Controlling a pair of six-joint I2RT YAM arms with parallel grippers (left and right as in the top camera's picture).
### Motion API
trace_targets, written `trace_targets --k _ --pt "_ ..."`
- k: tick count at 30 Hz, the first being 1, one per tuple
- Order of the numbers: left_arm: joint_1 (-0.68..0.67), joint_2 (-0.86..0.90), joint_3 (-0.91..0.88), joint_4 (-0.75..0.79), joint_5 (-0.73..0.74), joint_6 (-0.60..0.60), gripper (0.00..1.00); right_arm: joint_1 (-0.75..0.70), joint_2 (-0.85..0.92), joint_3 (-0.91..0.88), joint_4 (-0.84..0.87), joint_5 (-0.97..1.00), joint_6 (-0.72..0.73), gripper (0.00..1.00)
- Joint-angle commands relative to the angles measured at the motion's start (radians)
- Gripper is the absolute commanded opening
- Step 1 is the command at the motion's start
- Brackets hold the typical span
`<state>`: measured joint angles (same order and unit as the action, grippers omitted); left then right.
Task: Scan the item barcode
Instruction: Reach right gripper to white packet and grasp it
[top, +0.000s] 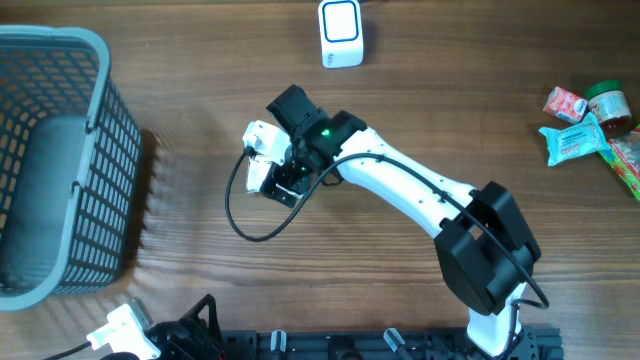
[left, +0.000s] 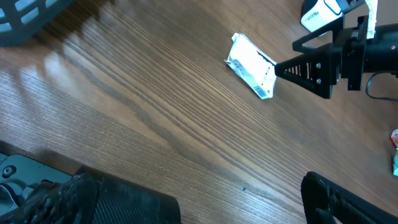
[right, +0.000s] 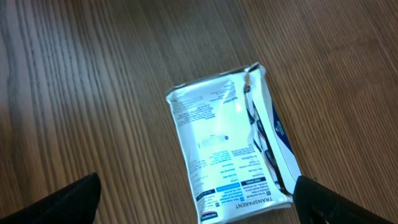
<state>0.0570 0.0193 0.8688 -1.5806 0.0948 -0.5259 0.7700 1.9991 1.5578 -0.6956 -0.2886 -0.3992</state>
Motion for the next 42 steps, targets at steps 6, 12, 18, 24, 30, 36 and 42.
trace_targets --k 6,12,18,24,30,36,42 --pt "-0.005 -0.003 -0.004 -0.01 0.008 -0.006 1.0 0.132 0.026 0.0 -0.001 0.016 -0.07 1.0" --pt "-0.005 -0.003 -0.004 -0.01 0.008 -0.006 1.0 0.187 0.026 0.0 0.003 0.099 -0.061 1.0" --pt "-0.005 -0.003 -0.004 -0.01 0.008 -0.006 1.0 0.187 0.026 0.0 0.013 0.108 -0.008 1.0" --pt "-0.005 -0.003 -0.004 -0.01 0.008 -0.006 1.0 0.186 0.026 0.0 0.018 0.104 -0.009 1.0" --pt "-0.005 -0.003 -0.004 -0.01 0.008 -0.006 1.0 0.158 0.063 0.0 0.08 0.166 0.016 1.0" --pt "-0.005 -0.003 -0.004 -0.01 0.008 -0.006 1.0 0.039 0.148 0.0 0.116 0.177 -0.079 1.0" --pt "-0.005 -0.003 -0.004 -0.01 0.008 -0.006 1.0 0.022 0.154 0.0 0.132 0.031 -0.151 1.0"
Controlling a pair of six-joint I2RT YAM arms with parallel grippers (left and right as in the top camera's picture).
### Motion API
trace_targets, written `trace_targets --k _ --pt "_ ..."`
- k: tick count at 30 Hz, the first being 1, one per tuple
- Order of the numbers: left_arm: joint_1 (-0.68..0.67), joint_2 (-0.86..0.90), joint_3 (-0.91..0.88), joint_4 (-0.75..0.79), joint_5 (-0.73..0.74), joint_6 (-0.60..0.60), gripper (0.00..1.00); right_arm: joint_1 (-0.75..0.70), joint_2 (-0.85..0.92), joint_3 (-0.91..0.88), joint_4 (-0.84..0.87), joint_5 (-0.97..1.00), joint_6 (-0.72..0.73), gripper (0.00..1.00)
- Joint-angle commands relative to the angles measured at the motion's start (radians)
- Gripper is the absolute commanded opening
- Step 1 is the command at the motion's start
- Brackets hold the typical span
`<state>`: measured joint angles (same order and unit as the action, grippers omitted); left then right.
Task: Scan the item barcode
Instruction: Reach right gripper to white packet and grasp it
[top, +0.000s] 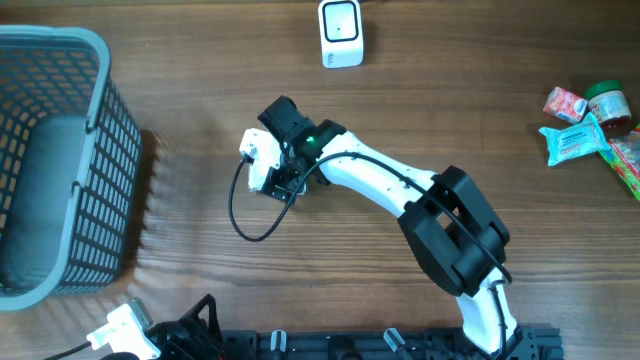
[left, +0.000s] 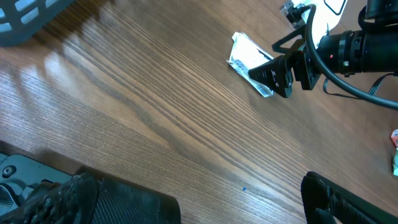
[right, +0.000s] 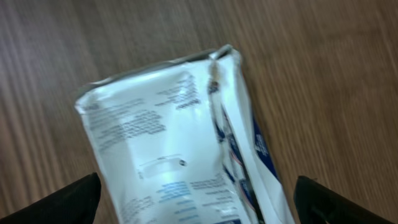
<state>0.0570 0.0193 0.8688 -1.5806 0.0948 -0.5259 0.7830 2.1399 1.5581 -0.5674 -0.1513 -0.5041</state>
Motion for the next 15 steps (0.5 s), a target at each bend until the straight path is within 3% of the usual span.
trace_targets --k 1,15 --pt "-0.005 -0.003 -0.004 -0.01 0.008 -0.006 1.0 0.009 0.016 -0.001 0.006 -0.124 -0.046 1.0" --pt "-0.005 -0.003 -0.004 -0.01 0.008 -0.006 1.0 0.006 0.101 -0.001 0.057 -0.006 -0.095 0.97"
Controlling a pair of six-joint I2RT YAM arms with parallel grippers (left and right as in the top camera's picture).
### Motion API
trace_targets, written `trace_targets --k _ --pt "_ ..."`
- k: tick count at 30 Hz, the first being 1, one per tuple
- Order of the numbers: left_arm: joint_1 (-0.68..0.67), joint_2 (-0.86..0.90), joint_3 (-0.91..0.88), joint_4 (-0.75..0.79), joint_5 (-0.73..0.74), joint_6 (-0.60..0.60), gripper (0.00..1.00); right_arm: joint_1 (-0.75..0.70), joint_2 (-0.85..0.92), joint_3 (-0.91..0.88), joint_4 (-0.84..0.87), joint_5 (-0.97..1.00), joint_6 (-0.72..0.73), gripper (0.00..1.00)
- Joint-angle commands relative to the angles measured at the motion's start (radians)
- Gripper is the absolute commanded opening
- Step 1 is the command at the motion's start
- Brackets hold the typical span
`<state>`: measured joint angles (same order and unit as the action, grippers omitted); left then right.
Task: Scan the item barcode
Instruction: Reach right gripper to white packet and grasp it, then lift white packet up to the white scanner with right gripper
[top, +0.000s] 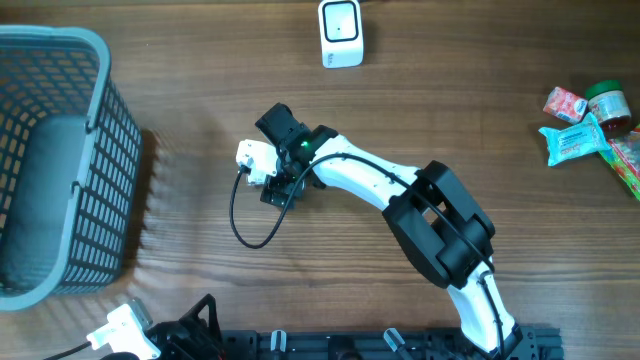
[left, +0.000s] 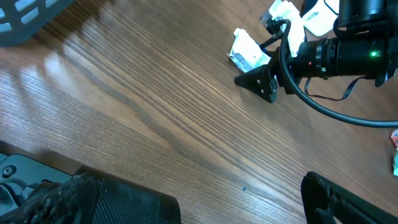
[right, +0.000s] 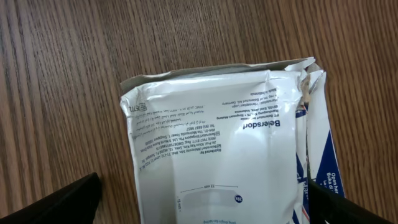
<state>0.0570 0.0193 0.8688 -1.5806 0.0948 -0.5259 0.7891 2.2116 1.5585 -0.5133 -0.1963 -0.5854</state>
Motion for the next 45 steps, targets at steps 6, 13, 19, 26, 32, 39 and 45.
trace_targets --k 6,13,19,26,32,39,45 --pt "-0.005 -0.003 -0.004 -0.01 0.008 -0.006 1.0 0.01 0.011 0.223 -0.22 0.101 0.042 1.0" --pt "-0.005 -0.003 -0.004 -0.01 0.008 -0.006 1.0 0.007 0.043 0.216 -0.169 0.081 0.014 1.0" --pt "-0.005 -0.003 -0.004 -0.01 0.008 -0.006 1.0 0.005 0.15 0.216 -0.183 0.042 -0.013 1.0" --pt "-0.005 -0.003 -0.004 -0.01 0.008 -0.006 1.0 0.005 0.162 0.216 -0.19 0.031 0.011 0.9" --pt "-0.005 -0.003 -0.004 -0.01 0.008 -0.006 1.0 0.004 0.158 0.237 -0.214 0.031 0.101 0.66" --pt "-0.005 -0.003 -0.004 -0.01 0.008 -0.006 1.0 -0.016 -0.008 0.267 -0.314 -0.098 0.352 0.58" --pt "-0.005 -0.003 -0.004 -0.01 0.008 -0.006 1.0 -0.184 -0.052 0.267 -0.416 -0.71 0.572 0.58"
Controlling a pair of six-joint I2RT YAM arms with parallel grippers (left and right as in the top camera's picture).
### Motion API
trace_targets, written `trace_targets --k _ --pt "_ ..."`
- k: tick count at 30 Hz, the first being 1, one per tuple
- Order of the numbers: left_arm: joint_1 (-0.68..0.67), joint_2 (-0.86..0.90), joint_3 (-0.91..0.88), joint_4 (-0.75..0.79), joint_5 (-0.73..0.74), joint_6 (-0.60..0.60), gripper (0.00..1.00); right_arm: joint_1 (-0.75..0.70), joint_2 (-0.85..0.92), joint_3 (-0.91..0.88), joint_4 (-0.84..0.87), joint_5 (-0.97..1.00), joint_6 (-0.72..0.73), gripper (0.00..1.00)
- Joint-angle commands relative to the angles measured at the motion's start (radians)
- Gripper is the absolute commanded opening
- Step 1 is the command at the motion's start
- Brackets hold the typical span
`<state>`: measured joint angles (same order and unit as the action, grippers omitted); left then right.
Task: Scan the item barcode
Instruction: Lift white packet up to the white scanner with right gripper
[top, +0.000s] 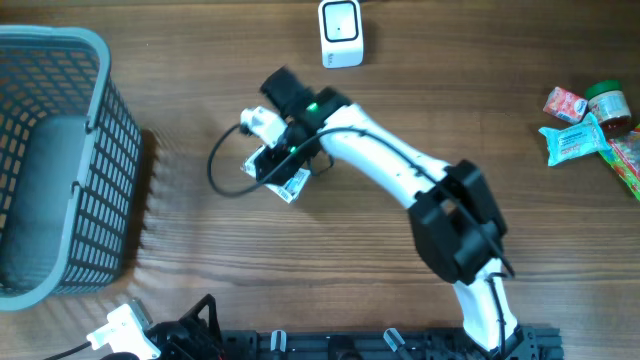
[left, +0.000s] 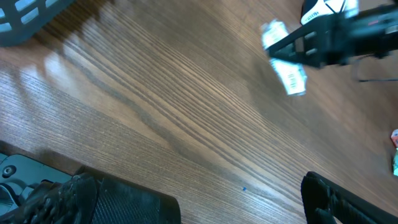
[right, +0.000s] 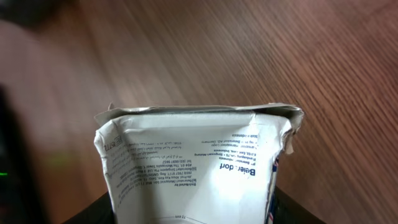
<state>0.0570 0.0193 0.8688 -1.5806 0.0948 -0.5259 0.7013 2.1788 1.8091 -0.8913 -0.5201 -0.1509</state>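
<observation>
My right gripper (right: 193, 211) is shut on a white printed packet (right: 199, 162), holding it tilted and clear of the wooden table. In the overhead view the packet (top: 288, 181) hangs below the right gripper (top: 278, 160), left of the table's middle. A white barcode scanner (top: 341, 33) stands at the far edge, apart from the packet. From the left wrist view the packet (left: 287, 74) is blurred and lies far off. My left gripper (left: 205, 199) stays open at the near edge with nothing between its fingers.
A grey mesh basket (top: 60, 150) fills the left side of the table. Several packaged goods and a green-lidded jar (top: 606, 103) lie at the right edge. The right arm's black cable (top: 225, 170) loops out to the left of the packet.
The right gripper stood open, low around the packet lying flat on the table. Now it is shut on the packet, which is raised off the table and tilted.
At first the right gripper hung open above the packet lying on the table. It then stood closer over it, and later low with its fingers on either side. Now it grips the packet in the air. The left arm has stayed still throughout.
</observation>
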Motion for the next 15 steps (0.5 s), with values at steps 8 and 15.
trace_targets --k 8,15 --pt "-0.005 -0.003 -0.004 -0.01 0.008 -0.006 1.0 -0.242 -0.019 0.016 -0.116 -0.583 0.34 0.51" --pt "-0.005 -0.003 -0.004 -0.01 0.008 -0.006 1.0 -0.241 -0.019 0.016 -0.064 0.017 0.333 0.46"
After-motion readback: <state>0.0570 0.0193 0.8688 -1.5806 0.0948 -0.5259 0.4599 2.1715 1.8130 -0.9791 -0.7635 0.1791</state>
